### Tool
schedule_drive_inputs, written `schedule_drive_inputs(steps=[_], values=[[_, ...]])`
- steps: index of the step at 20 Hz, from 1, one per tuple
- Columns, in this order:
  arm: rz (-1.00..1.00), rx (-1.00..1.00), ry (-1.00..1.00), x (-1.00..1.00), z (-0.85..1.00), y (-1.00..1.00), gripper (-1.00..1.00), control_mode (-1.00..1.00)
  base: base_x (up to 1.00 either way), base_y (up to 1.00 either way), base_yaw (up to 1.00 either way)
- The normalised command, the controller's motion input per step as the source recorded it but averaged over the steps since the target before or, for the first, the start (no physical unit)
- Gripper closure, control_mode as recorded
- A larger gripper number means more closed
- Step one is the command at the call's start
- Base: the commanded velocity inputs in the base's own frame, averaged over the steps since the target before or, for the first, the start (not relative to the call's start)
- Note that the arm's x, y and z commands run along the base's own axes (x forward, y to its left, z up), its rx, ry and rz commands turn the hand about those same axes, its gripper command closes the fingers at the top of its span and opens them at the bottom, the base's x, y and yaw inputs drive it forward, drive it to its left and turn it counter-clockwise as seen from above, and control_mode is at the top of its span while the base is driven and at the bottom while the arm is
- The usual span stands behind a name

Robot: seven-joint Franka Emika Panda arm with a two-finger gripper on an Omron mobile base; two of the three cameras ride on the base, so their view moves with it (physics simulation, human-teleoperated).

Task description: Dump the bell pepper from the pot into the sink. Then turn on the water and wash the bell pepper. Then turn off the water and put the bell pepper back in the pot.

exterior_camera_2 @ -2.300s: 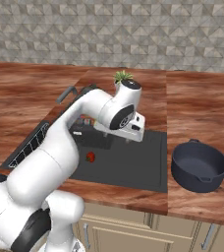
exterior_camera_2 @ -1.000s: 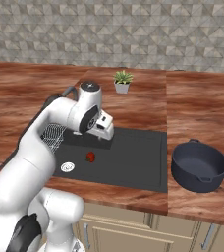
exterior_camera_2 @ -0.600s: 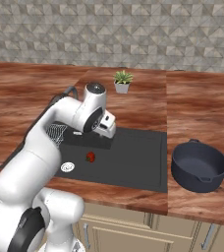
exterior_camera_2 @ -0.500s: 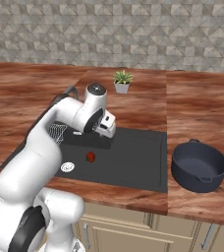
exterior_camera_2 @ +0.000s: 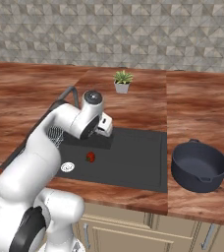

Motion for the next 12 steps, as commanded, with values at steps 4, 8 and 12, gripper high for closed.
schedule_drive_inputs(steps=[4,8,12], values=[[0.03,0.03,-0.08,0.22,-0.13,0.15,-1.0,-1.0,0.0,0.0,0.0],[0.04,0.09,-0.01,0.27,-0.01,0.13,-1.0,-1.0,0.0,0.0,0.0],[0.02,0.08,0.0,0.32,0.0,0.16,-1.0,-1.0,0.0,0.0,0.0]])
